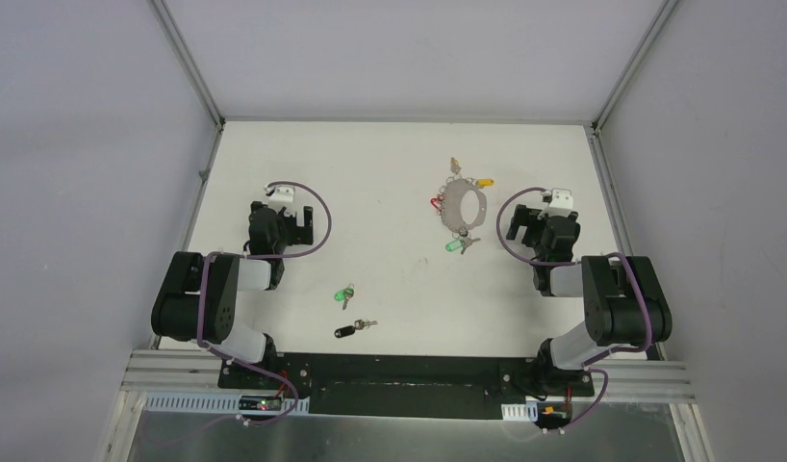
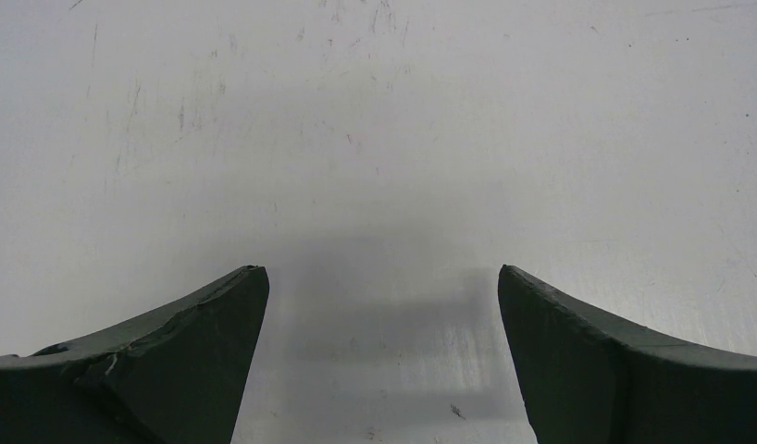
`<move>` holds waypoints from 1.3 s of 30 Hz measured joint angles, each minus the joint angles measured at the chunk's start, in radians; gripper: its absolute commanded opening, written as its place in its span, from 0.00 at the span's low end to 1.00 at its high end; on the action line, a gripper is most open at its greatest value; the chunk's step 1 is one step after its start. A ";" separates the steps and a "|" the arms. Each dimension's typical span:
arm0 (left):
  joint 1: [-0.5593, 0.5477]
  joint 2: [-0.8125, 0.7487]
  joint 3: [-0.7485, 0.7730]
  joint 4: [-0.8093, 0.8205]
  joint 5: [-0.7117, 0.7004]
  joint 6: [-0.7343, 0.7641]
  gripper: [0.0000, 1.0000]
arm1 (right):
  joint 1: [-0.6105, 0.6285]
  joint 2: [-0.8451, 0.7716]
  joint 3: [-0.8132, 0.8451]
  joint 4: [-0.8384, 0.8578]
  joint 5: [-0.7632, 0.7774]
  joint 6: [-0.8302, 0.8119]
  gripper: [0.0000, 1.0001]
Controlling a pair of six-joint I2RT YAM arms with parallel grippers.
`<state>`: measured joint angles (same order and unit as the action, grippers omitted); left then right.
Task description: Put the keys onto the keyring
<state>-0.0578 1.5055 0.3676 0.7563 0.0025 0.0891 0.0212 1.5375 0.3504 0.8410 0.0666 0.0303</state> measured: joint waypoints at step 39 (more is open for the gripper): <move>-0.060 -0.615 0.202 -1.143 0.463 -0.913 0.99 | -0.002 0.001 0.597 -1.199 -0.223 0.382 1.00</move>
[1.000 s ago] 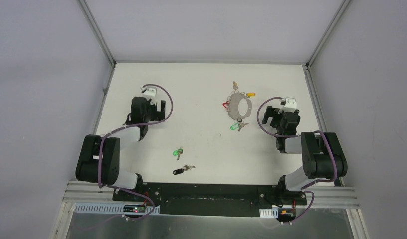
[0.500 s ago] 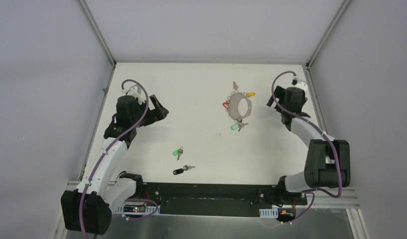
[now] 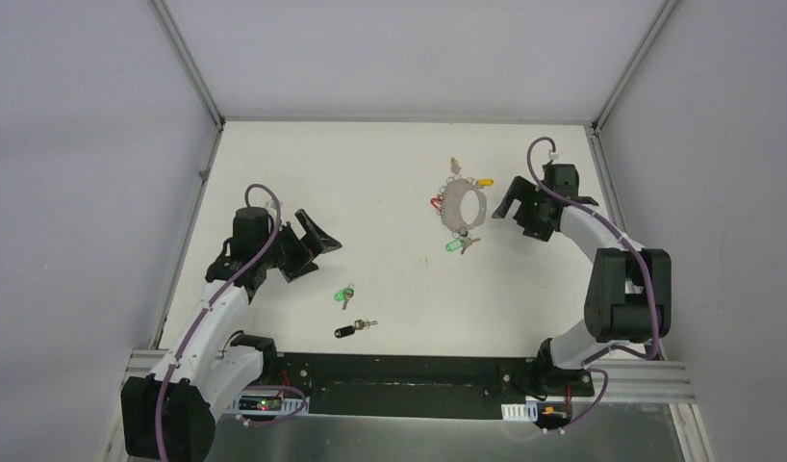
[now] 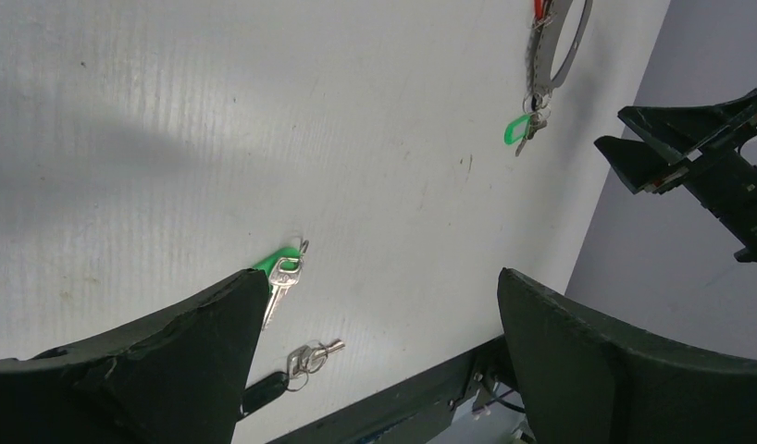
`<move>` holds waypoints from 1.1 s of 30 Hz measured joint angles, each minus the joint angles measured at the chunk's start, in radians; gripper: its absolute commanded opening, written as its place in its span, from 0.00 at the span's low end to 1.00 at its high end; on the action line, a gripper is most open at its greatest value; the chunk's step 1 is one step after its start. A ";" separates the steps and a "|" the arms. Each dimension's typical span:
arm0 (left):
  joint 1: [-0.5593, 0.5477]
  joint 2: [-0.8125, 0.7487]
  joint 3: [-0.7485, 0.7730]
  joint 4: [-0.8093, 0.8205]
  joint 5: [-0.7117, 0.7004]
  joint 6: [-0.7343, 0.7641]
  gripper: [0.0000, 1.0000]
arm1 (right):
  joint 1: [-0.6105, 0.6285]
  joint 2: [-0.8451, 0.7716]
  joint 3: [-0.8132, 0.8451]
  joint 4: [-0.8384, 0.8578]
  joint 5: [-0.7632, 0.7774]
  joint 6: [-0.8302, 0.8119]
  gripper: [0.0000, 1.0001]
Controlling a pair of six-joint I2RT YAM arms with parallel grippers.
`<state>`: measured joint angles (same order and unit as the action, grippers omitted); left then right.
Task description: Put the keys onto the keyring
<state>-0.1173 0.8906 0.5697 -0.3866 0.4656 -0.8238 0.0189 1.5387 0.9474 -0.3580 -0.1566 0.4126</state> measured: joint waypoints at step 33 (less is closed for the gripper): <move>0.000 0.008 -0.079 -0.018 0.122 -0.029 0.99 | 0.298 0.578 0.676 -0.329 -0.046 -0.216 0.88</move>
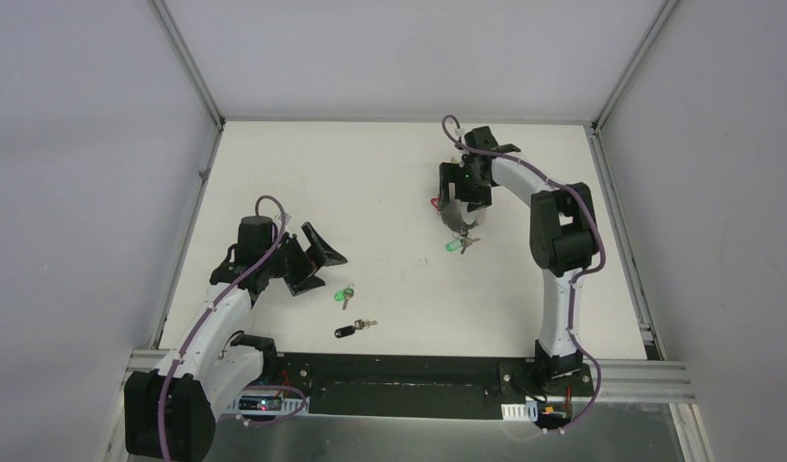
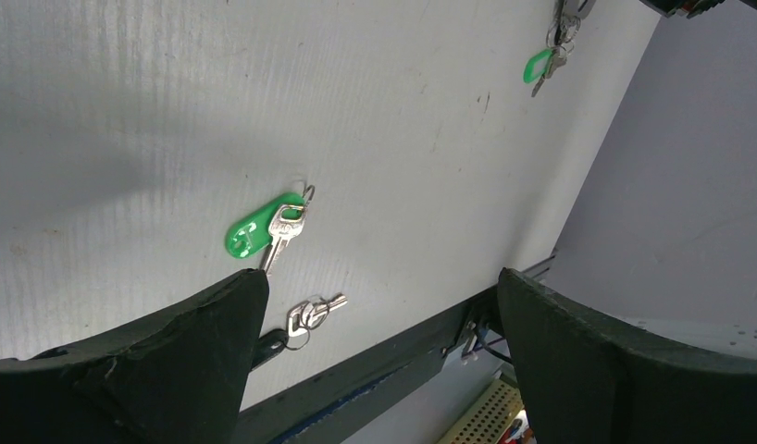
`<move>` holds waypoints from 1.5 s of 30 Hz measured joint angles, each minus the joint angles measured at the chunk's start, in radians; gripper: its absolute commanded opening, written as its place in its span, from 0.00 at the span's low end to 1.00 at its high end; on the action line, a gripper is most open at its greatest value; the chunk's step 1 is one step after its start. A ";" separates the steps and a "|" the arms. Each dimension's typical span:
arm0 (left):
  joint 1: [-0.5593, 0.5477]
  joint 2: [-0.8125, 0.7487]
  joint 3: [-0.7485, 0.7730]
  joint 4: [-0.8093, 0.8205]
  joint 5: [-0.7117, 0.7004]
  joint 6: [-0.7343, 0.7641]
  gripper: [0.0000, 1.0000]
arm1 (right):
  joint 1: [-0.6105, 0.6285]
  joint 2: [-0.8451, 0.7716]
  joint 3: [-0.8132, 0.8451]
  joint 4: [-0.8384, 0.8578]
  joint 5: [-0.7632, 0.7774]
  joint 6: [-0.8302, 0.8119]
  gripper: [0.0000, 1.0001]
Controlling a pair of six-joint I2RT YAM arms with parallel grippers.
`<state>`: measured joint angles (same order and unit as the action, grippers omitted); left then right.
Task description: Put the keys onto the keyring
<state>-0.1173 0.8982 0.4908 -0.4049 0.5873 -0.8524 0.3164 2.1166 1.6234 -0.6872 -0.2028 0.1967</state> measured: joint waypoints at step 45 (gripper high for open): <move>-0.350 0.164 0.079 0.135 -0.032 -0.133 0.86 | 0.289 -0.496 -0.507 -0.101 -0.188 0.181 0.86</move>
<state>-0.4671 1.0618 0.5701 -0.2703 0.5549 -0.9852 0.6056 1.6207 1.1164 -0.7883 -0.3904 0.3779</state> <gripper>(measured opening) 0.869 0.854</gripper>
